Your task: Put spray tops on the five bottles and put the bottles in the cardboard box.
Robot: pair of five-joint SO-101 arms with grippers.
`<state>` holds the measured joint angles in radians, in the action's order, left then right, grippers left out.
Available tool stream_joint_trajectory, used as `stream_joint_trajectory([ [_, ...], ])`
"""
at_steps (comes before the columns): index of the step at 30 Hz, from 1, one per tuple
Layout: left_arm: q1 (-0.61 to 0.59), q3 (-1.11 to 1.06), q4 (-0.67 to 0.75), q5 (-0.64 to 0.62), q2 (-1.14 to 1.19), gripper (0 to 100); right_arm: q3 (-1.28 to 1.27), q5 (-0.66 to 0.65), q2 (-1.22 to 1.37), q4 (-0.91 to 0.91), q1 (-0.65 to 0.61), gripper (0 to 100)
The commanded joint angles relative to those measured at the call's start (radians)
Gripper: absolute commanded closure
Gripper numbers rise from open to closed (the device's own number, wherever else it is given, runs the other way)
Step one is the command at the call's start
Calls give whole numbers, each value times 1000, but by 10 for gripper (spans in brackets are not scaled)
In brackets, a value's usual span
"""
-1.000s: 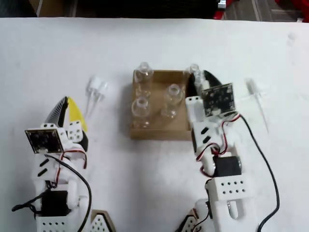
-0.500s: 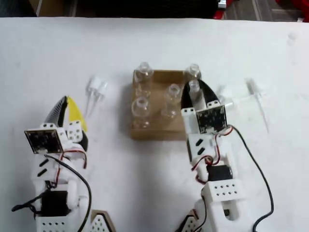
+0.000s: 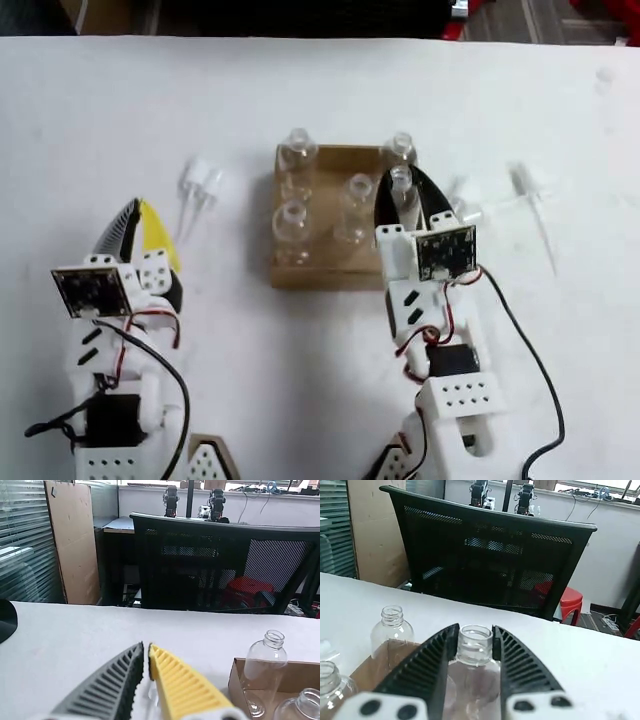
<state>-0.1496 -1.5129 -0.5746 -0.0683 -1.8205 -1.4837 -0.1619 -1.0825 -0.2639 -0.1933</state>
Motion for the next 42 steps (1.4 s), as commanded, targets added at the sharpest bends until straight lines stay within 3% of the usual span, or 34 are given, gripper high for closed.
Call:
stream_joint_trajectory([
  [1,-7,5,31,14,-7,976,-14,15,-5,-28,-1,984],
  [35,-7,5,31,15,-7,976,-84,6,-18,53,45,984],
  [42,-7,5,31,15,-7,976,-80,6,-77,159,47,984],
])
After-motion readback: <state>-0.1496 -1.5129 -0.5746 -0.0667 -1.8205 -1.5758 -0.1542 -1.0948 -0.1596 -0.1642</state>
